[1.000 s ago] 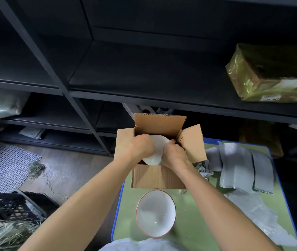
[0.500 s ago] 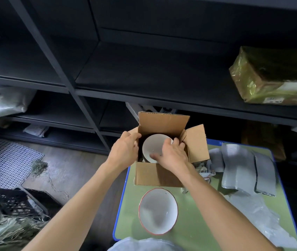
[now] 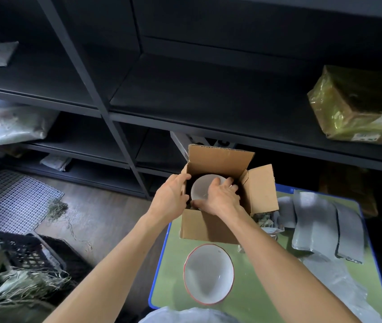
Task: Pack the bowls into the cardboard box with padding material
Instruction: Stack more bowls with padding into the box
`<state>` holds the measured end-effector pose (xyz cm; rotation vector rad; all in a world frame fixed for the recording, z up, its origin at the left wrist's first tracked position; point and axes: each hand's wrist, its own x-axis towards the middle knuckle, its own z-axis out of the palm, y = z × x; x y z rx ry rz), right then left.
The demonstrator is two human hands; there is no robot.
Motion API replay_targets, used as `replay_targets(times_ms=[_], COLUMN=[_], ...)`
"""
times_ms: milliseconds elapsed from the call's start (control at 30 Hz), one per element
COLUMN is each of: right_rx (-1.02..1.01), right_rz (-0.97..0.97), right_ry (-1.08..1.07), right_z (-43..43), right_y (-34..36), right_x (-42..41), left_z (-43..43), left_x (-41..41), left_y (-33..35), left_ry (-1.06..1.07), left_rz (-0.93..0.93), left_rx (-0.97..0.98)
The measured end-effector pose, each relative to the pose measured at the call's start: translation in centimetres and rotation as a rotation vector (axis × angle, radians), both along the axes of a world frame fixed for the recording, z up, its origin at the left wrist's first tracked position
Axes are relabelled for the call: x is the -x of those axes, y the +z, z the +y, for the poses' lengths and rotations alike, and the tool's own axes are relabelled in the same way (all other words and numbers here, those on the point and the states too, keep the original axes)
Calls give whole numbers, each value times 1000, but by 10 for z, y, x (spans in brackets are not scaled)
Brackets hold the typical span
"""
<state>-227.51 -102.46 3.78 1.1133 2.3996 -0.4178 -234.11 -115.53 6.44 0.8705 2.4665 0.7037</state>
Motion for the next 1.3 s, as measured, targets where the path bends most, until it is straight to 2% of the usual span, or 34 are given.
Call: replay_targets(times_ms=[467,567,700,800,867,1033,1300], right_rx=[82,61,-37,-84,-103,-115,-47], right_rz=[47,94,152,116,86,64,122], right_ry=[-38,-22,22,42,36,-4,-118], right_z=[5,6,8,7,7,12,17], right_y=[7,16,28,35,36,33,28], right_x=[-6,-18,-39,-47,-49,-49,-41], left_z=[2,0,9,25,35,54,57], left_x=[5,0,-3,-1,0,5,-2], left_y=[-3,-1,-4,-2,0,-3,1], left_ry=[-27,-62,-149,-256,-309,-294,-328], left_rz=[-15,107,432,531,554,470,565], left_rx=[44,106,100,168,273,451,508])
